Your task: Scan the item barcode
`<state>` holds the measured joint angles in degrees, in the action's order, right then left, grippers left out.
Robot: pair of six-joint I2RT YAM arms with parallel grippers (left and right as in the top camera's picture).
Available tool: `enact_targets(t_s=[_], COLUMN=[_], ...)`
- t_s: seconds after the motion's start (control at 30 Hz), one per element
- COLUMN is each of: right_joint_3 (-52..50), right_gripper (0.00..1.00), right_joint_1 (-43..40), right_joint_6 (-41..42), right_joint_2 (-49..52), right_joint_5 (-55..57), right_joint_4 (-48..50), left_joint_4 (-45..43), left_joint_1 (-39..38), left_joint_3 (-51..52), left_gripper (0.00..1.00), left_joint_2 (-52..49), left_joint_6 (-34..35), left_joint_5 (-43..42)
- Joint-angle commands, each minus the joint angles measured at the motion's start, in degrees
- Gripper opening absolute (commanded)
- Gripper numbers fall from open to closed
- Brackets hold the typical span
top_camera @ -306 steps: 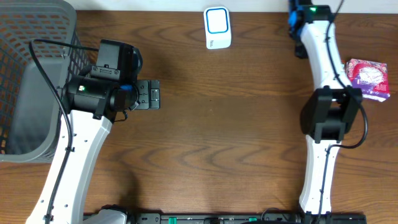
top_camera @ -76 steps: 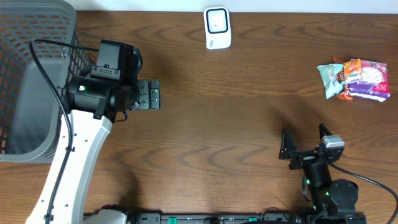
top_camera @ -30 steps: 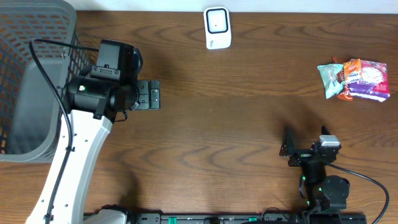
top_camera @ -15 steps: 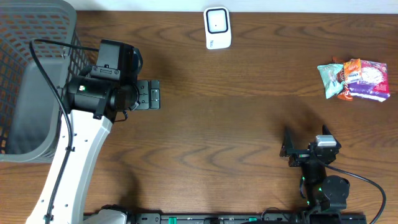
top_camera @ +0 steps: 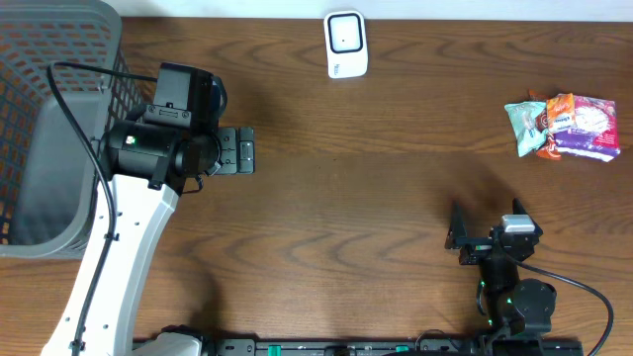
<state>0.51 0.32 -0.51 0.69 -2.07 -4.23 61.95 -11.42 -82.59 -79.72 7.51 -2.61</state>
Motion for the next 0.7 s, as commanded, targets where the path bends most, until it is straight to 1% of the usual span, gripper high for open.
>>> enact_targets(t_s=[0.0,0.27,0.67], right_joint_3=[-0.22,-0.22,-0.22], right_gripper=[0.99,0.99,0.99], right_joint_1=[-0.39,-0.39,-0.37], right_joint_6=[-0.59,2.12,3.52], right_joint_2=[-0.37,-0.37,-0.37], right_joint_5=[0.42,0.63,0.42], right_joint_4=[-0.28,-0.33,-0.31], left_joint_4=[0.22,0.22,0.22], left_joint_1=[-0.07,-0.07,-0.07], left_joint_3=[-0.02,-0.02,-0.02], left_gripper=[0.98,0.98,0.98], left_joint_2=[0.26,0.26,0.26], left_joint_6=[0.11,0.11,0.11], left_joint_5=[0.5,0.5,0.5])
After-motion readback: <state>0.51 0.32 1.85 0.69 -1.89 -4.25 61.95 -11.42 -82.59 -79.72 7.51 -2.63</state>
